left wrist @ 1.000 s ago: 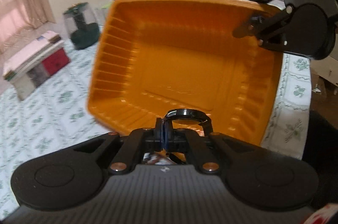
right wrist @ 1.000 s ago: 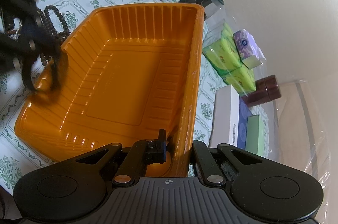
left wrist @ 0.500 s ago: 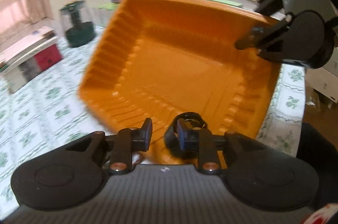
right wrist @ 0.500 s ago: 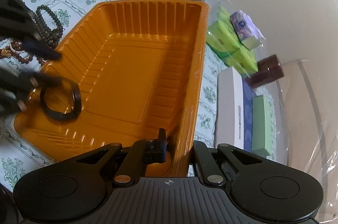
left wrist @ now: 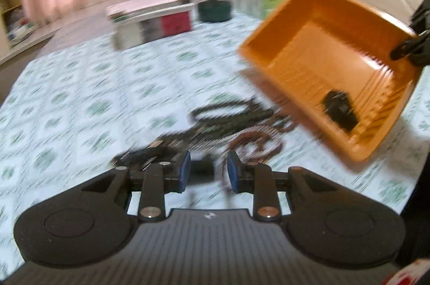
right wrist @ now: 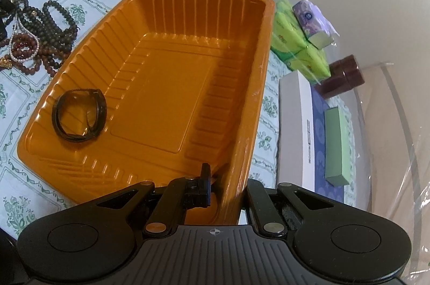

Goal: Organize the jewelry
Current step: 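Grasp the black watch from the jewelry pile with the left gripper, then lower the black watch into the tray and open the left gripper, then grasp the red bead bracelet with the left gripper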

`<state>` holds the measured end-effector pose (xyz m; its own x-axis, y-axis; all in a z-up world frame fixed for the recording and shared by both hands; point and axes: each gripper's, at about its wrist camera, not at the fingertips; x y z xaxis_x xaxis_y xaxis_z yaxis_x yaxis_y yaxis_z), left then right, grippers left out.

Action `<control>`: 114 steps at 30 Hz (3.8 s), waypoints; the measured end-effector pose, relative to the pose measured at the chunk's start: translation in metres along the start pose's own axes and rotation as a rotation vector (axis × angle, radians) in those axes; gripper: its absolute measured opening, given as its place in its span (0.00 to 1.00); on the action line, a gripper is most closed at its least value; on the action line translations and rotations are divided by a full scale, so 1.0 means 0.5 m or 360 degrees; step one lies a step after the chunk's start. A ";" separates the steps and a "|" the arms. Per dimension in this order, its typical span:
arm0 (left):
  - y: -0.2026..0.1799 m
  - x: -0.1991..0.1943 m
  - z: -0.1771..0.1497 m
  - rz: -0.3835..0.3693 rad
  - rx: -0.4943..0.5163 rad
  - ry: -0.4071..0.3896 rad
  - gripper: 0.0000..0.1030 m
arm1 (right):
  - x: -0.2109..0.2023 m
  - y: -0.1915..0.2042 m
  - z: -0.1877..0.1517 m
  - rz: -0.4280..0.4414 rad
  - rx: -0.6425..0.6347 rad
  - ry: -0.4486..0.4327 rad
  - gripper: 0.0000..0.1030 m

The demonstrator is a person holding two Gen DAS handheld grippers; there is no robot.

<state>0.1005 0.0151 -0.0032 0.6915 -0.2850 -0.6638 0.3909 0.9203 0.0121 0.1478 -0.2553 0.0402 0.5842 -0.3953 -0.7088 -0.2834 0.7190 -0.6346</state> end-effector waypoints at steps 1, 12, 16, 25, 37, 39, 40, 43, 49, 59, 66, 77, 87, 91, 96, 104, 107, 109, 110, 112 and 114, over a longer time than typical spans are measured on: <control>0.011 -0.004 -0.012 0.0022 -0.0015 0.0011 0.25 | 0.000 0.000 -0.001 0.0001 0.0003 0.0005 0.06; 0.035 0.020 -0.051 0.0135 -0.0071 0.0032 0.56 | 0.002 0.000 -0.003 0.0012 0.0015 0.0026 0.07; 0.019 0.034 -0.045 0.0189 -0.0031 -0.0070 0.86 | 0.002 -0.001 -0.004 0.0014 0.0015 0.0020 0.07; -0.010 0.088 -0.045 0.0199 0.0064 -0.0055 0.85 | 0.004 -0.005 -0.004 0.0021 0.0011 0.0011 0.07; 0.005 0.086 -0.043 0.0237 -0.0027 -0.0068 0.73 | 0.007 -0.004 -0.002 0.0016 0.0003 0.0004 0.08; 0.008 0.083 -0.044 0.0229 -0.0040 -0.0059 0.73 | 0.007 -0.004 -0.002 0.0016 0.0004 0.0004 0.08; 0.008 0.082 -0.046 0.0233 -0.0037 -0.0060 0.73 | 0.007 -0.004 -0.002 0.0015 0.0003 0.0003 0.08; 0.008 0.077 -0.048 0.0235 -0.0041 -0.0054 0.73 | 0.006 -0.004 -0.002 0.0014 0.0000 0.0000 0.08; 0.005 0.077 -0.055 0.0241 -0.0017 -0.0059 0.73 | 0.006 -0.003 -0.001 0.0011 -0.0006 -0.0001 0.08; -0.002 0.049 -0.049 0.0237 -0.0046 -0.0084 0.73 | 0.008 -0.003 -0.001 0.0012 -0.0003 -0.0001 0.08; -0.070 0.019 0.003 -0.0009 -0.0032 -0.0182 0.73 | 0.007 -0.004 -0.003 0.0014 -0.0001 -0.0007 0.08; -0.237 0.092 0.086 -0.0460 0.0287 -0.0255 0.73 | 0.006 -0.005 -0.003 0.0018 0.0001 -0.0014 0.08; -0.261 0.108 0.105 -0.0651 0.0314 -0.0308 0.84 | 0.010 -0.006 -0.004 0.0025 0.0009 -0.0015 0.08; -0.244 0.086 0.092 -0.0576 0.0316 -0.0320 0.84 | 0.011 -0.008 -0.004 0.0025 0.0012 -0.0016 0.08; -0.201 0.055 0.050 -0.0368 0.0296 -0.0293 0.84 | 0.010 -0.008 -0.005 0.0021 0.0009 -0.0021 0.08; -0.109 0.023 -0.043 -0.0084 0.0142 -0.0187 0.84 | 0.010 -0.008 -0.006 0.0018 0.0013 -0.0019 0.08; -0.086 0.032 -0.056 -0.0029 0.0112 -0.0139 0.78 | 0.009 -0.008 -0.005 0.0013 0.0008 -0.0021 0.08; -0.081 0.037 -0.060 -0.0025 0.0109 -0.0126 0.70 | 0.008 -0.007 -0.005 0.0010 0.0006 -0.0022 0.08; -0.080 0.041 -0.059 -0.0026 0.0113 -0.0123 0.67 | 0.008 -0.006 -0.005 0.0009 0.0004 -0.0022 0.08; -0.083 0.047 -0.058 -0.0028 0.0139 -0.0118 0.51 | 0.008 -0.006 -0.006 0.0008 0.0004 -0.0021 0.08; -0.089 0.058 -0.055 -0.0046 0.0161 -0.0099 0.43 | 0.008 -0.006 -0.006 0.0009 0.0004 -0.0020 0.08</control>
<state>0.0864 -0.0269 -0.0437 0.7140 -0.3301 -0.6174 0.4686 0.8805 0.0712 0.1488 -0.2608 0.0387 0.5923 -0.3839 -0.7084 -0.2849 0.7226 -0.6298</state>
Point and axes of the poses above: each gripper's, at about its wrist camera, not at the fingertips, and x roughly the way its jaws point, y to its left, z to its top, and after that the axes turned 5 degrees about -z, right-handed
